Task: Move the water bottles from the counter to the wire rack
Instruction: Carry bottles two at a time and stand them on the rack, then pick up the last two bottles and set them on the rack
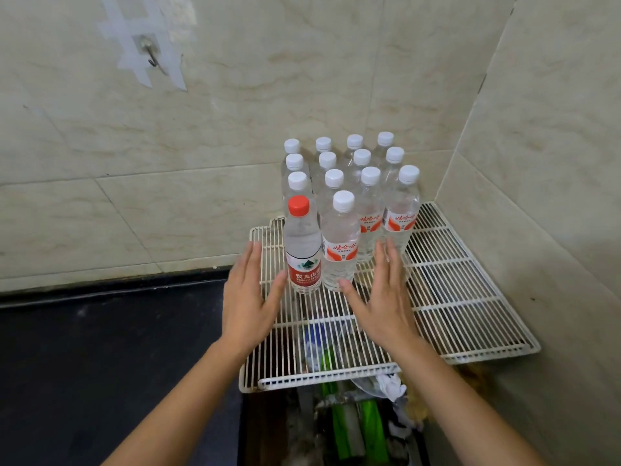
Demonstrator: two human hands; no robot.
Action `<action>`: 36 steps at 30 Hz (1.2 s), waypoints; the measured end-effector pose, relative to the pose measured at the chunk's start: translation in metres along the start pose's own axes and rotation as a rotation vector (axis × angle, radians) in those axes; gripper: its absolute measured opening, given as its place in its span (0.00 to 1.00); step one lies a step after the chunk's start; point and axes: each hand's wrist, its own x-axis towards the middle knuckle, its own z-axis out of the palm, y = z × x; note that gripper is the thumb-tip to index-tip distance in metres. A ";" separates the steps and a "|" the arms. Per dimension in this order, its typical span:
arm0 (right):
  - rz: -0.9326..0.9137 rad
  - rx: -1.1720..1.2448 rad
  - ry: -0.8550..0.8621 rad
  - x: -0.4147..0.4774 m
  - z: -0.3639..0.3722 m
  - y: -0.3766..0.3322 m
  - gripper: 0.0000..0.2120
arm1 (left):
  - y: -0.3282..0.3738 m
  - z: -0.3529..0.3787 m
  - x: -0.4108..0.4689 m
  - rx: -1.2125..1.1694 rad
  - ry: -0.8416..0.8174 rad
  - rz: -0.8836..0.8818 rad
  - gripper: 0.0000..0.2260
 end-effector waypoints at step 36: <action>-0.914 0.206 -0.205 -0.227 0.323 -0.588 0.28 | -0.371 -0.526 -0.328 0.655 0.617 -0.554 0.30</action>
